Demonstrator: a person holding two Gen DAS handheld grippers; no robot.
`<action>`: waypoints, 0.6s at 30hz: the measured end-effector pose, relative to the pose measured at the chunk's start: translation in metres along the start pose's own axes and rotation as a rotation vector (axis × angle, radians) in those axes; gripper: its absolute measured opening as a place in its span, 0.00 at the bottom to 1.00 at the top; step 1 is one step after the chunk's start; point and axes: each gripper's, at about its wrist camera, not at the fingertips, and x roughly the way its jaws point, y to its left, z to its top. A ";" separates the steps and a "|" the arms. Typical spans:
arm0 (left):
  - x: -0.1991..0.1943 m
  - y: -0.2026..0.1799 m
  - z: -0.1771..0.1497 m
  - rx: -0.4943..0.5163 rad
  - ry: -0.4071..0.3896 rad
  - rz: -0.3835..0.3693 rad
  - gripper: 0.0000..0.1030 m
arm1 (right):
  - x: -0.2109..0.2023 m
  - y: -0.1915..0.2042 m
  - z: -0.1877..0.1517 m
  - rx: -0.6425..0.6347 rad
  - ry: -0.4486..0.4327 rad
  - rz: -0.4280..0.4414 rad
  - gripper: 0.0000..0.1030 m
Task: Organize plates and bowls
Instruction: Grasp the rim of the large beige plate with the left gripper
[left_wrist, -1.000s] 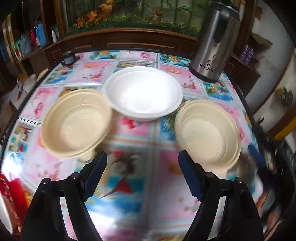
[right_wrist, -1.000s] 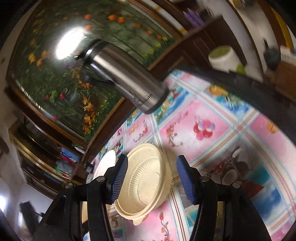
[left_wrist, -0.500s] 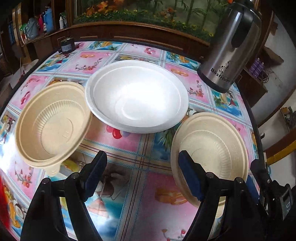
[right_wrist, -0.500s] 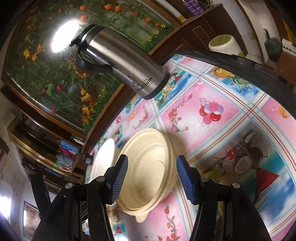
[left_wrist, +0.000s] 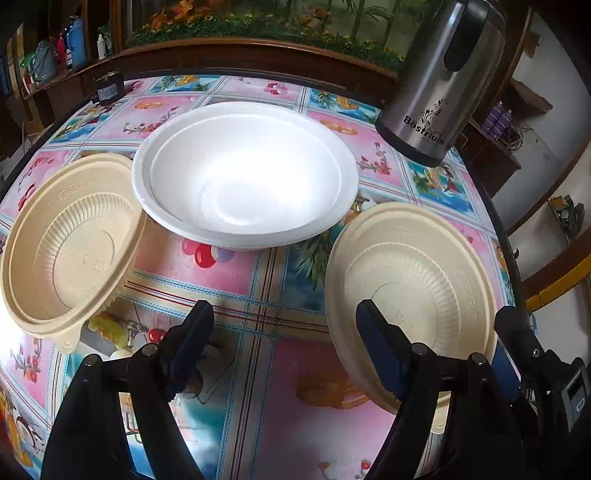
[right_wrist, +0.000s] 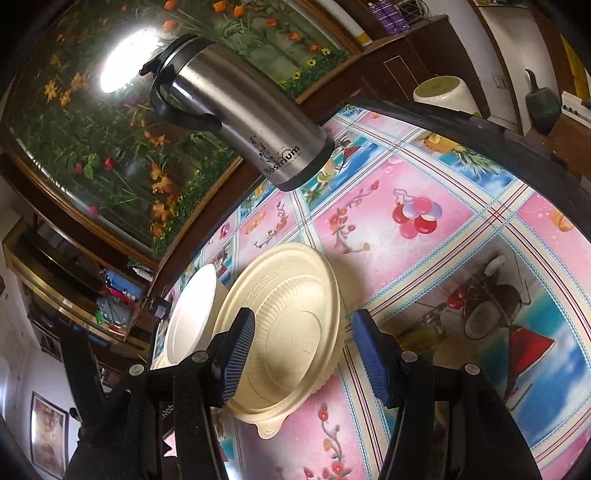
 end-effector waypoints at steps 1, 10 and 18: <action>0.001 0.000 0.000 0.005 0.003 0.005 0.77 | 0.000 0.000 0.000 -0.005 -0.007 -0.017 0.57; 0.002 0.001 -0.001 0.016 -0.003 0.026 0.77 | 0.003 -0.001 -0.004 -0.017 -0.026 -0.080 0.55; 0.000 0.005 0.001 0.010 -0.013 0.033 0.72 | 0.006 0.005 -0.008 -0.058 -0.031 -0.098 0.51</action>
